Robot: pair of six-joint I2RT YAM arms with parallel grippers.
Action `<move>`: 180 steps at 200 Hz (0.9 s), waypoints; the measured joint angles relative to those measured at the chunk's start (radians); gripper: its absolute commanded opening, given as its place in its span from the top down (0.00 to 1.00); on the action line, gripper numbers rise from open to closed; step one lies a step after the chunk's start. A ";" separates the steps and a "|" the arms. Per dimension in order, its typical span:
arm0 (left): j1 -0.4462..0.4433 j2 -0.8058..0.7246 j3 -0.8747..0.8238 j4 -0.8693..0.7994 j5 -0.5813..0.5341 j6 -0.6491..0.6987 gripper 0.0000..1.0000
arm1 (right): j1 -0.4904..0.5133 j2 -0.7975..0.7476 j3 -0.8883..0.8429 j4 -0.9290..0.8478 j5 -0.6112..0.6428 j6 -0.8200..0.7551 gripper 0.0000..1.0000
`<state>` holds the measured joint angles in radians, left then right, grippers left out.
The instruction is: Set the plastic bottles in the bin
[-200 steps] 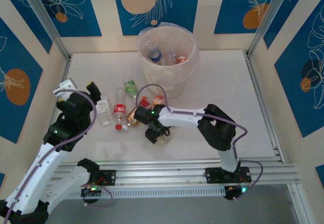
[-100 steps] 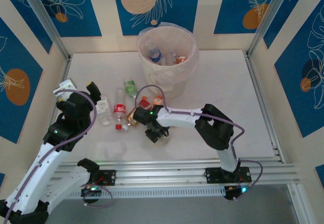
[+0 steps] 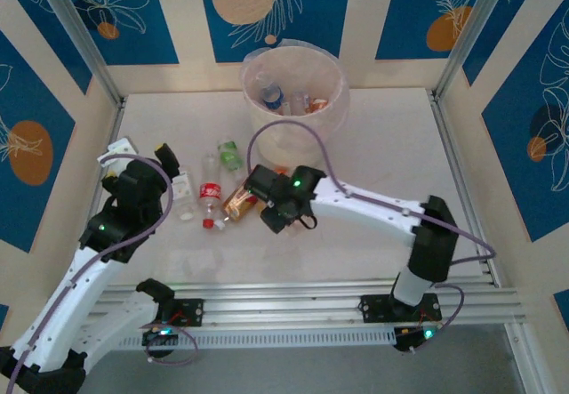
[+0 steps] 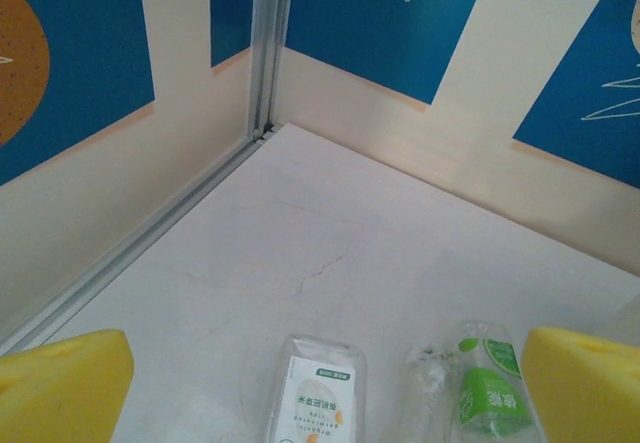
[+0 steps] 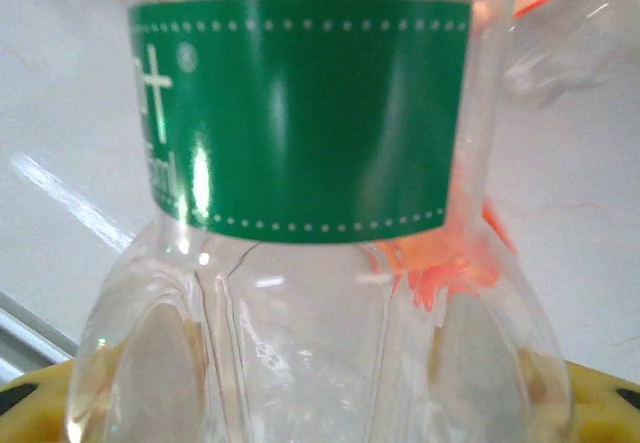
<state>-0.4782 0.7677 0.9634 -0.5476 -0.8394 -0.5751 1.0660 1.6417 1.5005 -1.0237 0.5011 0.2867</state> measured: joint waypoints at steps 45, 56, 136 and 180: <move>0.000 0.014 0.000 0.000 0.006 0.000 0.01 | -0.117 -0.140 0.181 0.018 0.050 -0.117 0.60; 0.000 0.014 0.000 0.000 0.012 0.000 0.00 | -0.153 -0.146 0.232 0.040 0.053 -0.158 0.60; 0.001 0.022 0.000 0.000 0.054 0.001 0.01 | -0.451 0.226 0.950 0.111 -0.038 -0.351 0.60; 0.001 0.022 0.000 0.000 0.069 0.002 0.01 | -0.528 0.444 1.153 0.088 -0.096 -0.375 0.59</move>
<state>-0.4774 0.7895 0.9634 -0.5476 -0.7704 -0.5735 0.5377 2.0861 2.6534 -0.9360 0.4053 -0.0879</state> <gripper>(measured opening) 0.995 0.548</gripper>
